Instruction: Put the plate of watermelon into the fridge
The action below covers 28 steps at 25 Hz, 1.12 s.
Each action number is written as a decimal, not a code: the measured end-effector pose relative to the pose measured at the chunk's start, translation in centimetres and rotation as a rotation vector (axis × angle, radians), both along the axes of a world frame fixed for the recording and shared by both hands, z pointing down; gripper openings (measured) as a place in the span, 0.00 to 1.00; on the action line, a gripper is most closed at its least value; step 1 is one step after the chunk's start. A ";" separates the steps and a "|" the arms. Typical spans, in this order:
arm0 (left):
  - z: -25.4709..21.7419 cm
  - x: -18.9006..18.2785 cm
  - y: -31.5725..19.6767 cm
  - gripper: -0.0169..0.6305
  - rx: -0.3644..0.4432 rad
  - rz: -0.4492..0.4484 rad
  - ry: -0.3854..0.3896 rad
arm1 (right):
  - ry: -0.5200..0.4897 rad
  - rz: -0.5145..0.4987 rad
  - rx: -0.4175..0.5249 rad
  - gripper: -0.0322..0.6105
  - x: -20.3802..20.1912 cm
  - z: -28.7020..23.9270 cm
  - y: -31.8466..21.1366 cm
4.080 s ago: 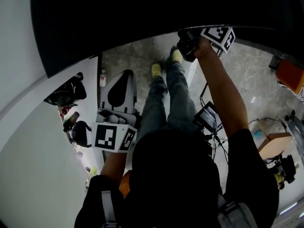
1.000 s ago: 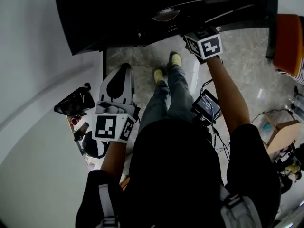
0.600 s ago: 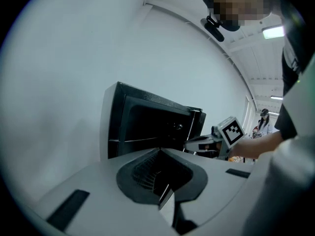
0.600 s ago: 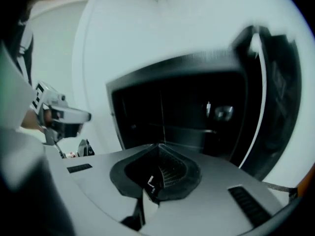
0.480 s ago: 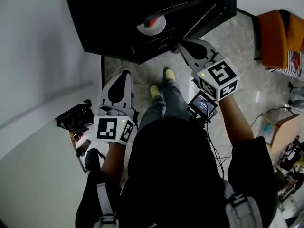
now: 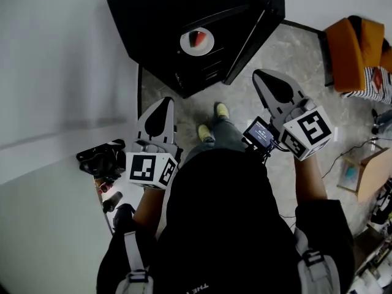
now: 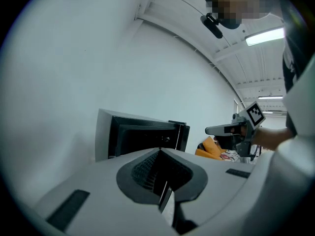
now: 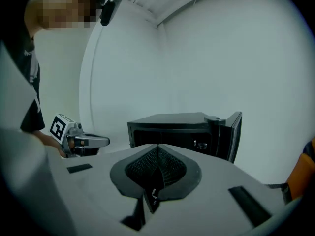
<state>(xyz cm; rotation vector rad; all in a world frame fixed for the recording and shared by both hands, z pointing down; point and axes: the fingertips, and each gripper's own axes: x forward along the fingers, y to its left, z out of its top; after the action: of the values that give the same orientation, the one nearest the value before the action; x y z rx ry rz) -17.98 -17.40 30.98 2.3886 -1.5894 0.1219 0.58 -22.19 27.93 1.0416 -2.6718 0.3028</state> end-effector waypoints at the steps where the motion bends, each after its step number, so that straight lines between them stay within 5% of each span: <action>1: -0.2 -0.1 0.4 0.05 0.005 0.000 0.002 | -0.008 0.012 0.002 0.07 0.2 -0.4 0.6; 19: -1.0 1.7 2.3 0.05 0.014 0.007 -0.011 | -0.044 0.050 -0.017 0.07 2.1 0.2 3.9; 28: -1.1 6.4 5.5 0.05 -0.003 0.019 -0.019 | -0.049 0.061 -0.015 0.07 6.8 0.0 6.9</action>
<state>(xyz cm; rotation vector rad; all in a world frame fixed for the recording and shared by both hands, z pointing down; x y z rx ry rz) -11.54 -11.94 29.89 2.4073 -1.5747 0.1517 7.37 -15.30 27.95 1.1273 -2.6793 0.3644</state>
